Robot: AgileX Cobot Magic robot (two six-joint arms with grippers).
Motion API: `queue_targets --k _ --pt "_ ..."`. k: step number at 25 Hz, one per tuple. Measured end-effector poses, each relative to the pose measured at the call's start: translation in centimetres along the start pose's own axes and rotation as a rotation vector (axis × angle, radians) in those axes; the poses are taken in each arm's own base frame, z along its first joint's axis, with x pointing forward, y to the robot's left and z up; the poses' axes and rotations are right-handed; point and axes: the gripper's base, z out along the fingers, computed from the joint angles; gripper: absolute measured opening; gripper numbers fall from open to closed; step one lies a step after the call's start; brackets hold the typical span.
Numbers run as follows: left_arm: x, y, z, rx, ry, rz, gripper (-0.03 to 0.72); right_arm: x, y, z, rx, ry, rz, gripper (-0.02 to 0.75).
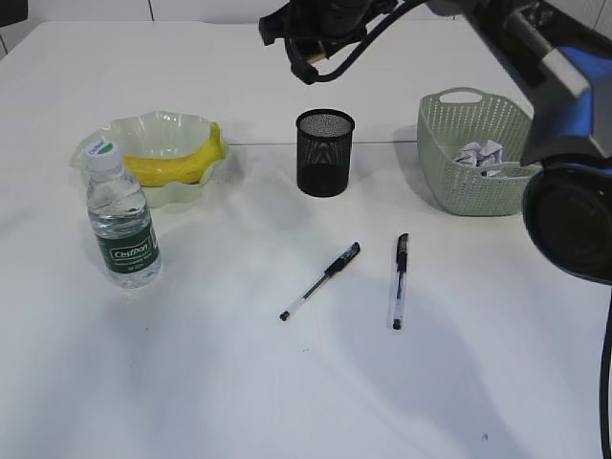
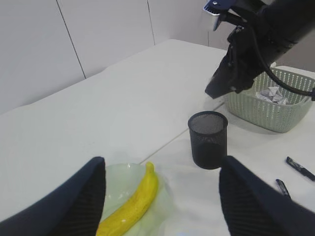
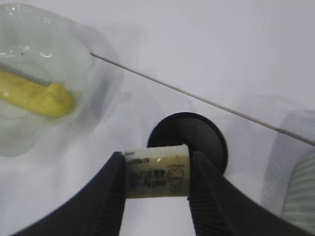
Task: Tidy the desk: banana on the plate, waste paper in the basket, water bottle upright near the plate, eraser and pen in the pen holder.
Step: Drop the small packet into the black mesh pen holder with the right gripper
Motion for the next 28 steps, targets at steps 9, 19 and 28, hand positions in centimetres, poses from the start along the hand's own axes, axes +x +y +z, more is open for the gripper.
queue_targets --k 9,19,28 --pt "0.0 -0.1 0.0 0.014 -0.003 -0.006 0.506 0.3 -4.8 0.4 0.066 0.007 0.11 0.297" --pt "0.0 -0.1 0.0 0.016 -0.004 -0.007 0.505 0.7 -4.5 2.8 0.033 -0.026 0.162 0.297" --pt "0.0 -0.1 0.0 0.014 -0.003 -0.007 0.505 1.3 -4.1 5.2 0.018 -0.045 0.171 0.297"
